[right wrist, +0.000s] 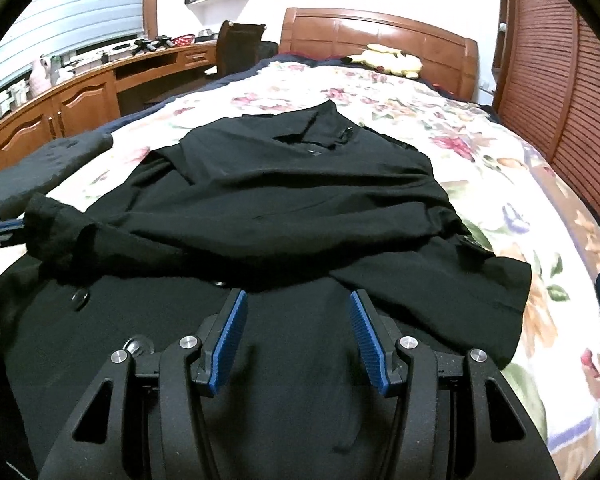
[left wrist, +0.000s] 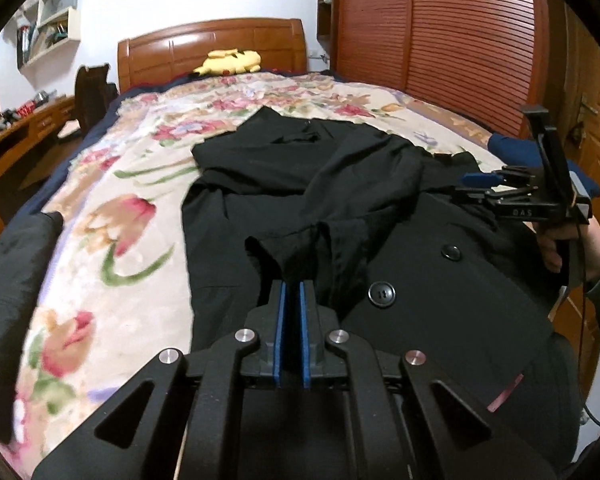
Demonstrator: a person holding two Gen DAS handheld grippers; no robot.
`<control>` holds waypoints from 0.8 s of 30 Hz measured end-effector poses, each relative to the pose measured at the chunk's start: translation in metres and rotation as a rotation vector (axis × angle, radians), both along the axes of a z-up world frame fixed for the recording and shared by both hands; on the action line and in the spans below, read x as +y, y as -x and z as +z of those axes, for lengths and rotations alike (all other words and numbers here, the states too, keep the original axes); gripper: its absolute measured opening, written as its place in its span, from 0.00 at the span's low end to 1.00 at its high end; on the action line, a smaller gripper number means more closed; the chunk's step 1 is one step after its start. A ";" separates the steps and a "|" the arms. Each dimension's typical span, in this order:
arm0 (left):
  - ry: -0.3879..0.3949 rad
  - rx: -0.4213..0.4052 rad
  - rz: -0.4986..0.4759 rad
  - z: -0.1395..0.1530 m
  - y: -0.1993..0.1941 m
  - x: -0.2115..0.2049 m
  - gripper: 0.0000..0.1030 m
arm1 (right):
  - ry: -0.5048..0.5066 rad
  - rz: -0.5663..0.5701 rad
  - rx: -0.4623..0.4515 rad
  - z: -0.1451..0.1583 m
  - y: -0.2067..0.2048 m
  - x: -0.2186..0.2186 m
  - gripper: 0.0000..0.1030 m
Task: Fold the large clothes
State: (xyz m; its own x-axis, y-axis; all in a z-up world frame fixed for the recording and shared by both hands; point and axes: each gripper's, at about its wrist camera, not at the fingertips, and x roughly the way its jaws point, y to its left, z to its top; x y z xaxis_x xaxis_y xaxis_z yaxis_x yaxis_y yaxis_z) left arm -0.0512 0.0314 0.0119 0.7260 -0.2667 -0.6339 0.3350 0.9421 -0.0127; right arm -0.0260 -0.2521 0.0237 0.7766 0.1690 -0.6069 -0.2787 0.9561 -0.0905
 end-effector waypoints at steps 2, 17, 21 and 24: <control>0.006 -0.023 0.007 0.008 0.005 0.003 0.07 | -0.003 0.011 0.000 -0.001 0.007 0.001 0.53; -0.007 -0.094 0.119 0.035 -0.053 0.033 0.38 | -0.015 0.040 -0.012 0.005 0.023 -0.007 0.53; 0.042 -0.005 0.112 0.022 -0.082 0.041 0.50 | -0.014 0.044 -0.004 0.002 0.023 -0.006 0.53; 0.055 0.046 0.109 0.008 -0.098 0.040 0.66 | -0.013 0.043 0.002 0.002 0.023 -0.007 0.53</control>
State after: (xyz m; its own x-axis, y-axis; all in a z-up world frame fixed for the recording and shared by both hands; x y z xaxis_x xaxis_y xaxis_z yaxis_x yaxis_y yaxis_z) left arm 0.0466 0.0717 0.0200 0.7233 -0.2228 -0.6536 0.2281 0.9705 -0.0784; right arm -0.0485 -0.2589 0.0253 0.7672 0.2101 -0.6060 -0.3200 0.9442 -0.0778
